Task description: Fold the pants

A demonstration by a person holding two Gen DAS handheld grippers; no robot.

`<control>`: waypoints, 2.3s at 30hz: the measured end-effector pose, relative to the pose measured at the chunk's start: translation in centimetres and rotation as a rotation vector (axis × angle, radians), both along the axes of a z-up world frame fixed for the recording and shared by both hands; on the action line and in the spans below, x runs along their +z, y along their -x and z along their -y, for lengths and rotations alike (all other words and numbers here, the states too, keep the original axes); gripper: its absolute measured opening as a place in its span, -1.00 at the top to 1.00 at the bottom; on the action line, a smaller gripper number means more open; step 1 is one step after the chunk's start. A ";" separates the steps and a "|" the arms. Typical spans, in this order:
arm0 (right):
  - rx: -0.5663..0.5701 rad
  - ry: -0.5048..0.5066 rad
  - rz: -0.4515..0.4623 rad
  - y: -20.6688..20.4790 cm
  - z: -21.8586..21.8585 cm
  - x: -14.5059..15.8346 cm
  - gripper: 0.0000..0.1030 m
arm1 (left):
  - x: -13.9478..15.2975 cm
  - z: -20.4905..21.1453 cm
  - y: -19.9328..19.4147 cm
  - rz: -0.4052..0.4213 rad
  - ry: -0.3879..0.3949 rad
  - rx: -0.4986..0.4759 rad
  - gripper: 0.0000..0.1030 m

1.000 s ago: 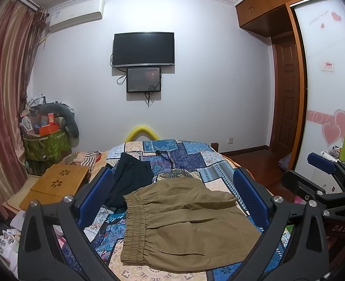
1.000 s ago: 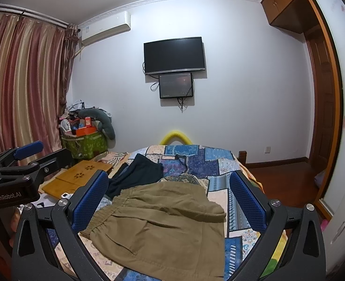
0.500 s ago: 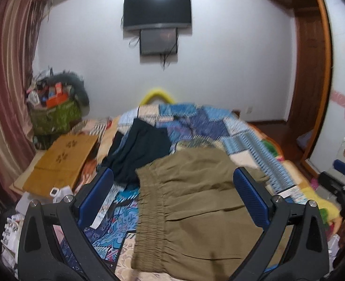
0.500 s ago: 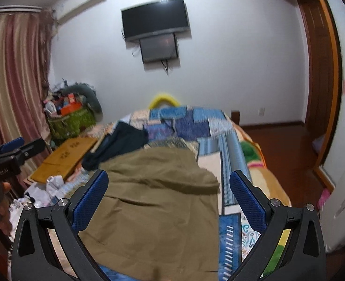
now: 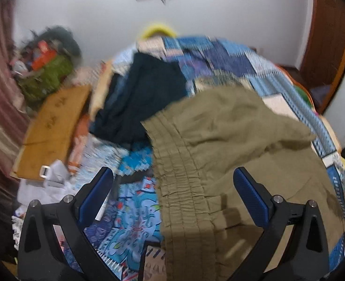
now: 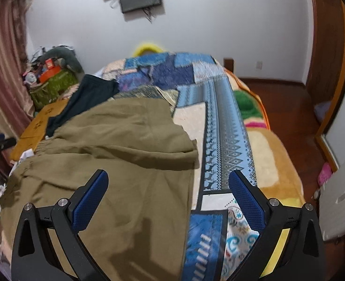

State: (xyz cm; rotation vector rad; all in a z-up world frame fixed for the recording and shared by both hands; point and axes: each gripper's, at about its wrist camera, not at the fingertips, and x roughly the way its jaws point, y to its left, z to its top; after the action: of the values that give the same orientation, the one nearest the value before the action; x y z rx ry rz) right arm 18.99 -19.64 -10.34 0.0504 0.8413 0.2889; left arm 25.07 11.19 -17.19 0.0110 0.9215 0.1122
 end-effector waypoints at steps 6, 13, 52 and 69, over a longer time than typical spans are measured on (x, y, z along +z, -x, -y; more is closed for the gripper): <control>0.046 -0.001 -0.116 -2.7 -0.1 -2.5 -0.86 | -4.3 -1.8 -3.7 -0.184 0.058 0.002 -1.00; 0.114 -0.023 -0.237 -5.2 -0.3 -5.0 -0.35 | -6.0 -3.0 -5.2 -0.252 0.118 -0.005 -1.00; 0.151 0.065 -0.189 -5.3 0.9 -3.1 0.79 | -2.8 -4.4 -3.2 -0.111 0.056 0.002 -0.79; 0.180 0.047 -0.204 -11.1 -1.5 -4.8 0.27 | -6.2 -5.1 -8.3 -0.242 0.106 -0.024 -0.79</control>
State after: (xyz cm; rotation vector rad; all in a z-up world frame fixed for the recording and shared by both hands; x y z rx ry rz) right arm 30.09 -18.11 -15.12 -0.0414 1.0569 0.4384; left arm 33.39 16.31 -23.44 -0.0639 1.1674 0.0401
